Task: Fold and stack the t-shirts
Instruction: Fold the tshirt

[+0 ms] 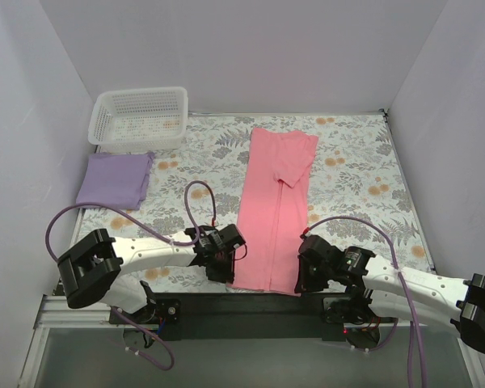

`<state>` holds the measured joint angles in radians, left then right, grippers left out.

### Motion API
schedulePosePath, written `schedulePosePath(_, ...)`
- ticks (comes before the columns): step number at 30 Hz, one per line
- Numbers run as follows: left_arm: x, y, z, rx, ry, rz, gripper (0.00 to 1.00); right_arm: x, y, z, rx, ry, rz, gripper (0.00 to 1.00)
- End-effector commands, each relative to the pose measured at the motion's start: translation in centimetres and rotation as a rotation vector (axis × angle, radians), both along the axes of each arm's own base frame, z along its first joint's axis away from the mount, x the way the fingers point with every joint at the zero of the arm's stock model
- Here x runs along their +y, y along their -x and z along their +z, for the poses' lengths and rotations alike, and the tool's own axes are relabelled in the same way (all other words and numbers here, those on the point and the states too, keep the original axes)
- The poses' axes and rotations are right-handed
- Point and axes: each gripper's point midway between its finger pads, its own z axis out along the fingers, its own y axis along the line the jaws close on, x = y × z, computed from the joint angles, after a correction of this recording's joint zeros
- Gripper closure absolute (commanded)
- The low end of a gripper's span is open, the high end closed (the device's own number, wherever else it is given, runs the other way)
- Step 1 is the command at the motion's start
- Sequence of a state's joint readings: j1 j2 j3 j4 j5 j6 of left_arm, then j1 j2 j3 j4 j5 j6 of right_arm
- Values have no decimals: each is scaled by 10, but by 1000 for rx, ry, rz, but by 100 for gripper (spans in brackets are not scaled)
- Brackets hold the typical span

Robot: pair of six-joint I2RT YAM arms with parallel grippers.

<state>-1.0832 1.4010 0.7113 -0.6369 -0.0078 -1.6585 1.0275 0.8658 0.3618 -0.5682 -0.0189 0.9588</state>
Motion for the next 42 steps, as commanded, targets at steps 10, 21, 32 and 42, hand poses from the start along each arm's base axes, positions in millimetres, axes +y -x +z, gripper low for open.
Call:
schedulePosePath(10, -2, 41, 1, 96, 15, -37, 100, -14, 34, -2, 130, 34, 156, 99)
schedulePosePath(21, -27, -18, 45, -90, 82, -11, 100, -25, -42, 61, -193, 234, 82, 99)
schedulePosePath(32, -46, -182, 94, -387, 148, 146, 100, -64, -161, 104, -427, 449, -13, 99)
schedulePosePath(42, -41, -256, 88, -499, 94, 228, 100, -61, -225, 104, -496, 405, -52, 99)
